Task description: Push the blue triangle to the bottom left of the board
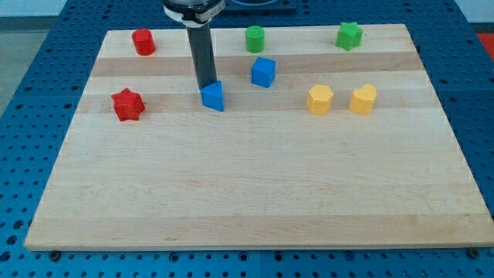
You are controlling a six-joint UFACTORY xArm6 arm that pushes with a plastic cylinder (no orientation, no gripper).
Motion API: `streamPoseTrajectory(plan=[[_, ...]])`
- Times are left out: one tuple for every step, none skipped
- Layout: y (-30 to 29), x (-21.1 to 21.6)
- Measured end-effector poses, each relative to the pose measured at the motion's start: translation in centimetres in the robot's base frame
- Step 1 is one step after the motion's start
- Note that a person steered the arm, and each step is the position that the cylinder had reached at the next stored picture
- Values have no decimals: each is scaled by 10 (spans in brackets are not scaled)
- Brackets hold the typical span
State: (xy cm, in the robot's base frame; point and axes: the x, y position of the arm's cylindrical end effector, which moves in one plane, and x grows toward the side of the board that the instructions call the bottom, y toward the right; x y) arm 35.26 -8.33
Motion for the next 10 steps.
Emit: streamPoseTrajectory(plan=[[12, 0], [27, 4], [28, 24], [29, 44], [46, 55], [61, 68], [58, 87], [49, 107], [35, 124], [13, 131]])
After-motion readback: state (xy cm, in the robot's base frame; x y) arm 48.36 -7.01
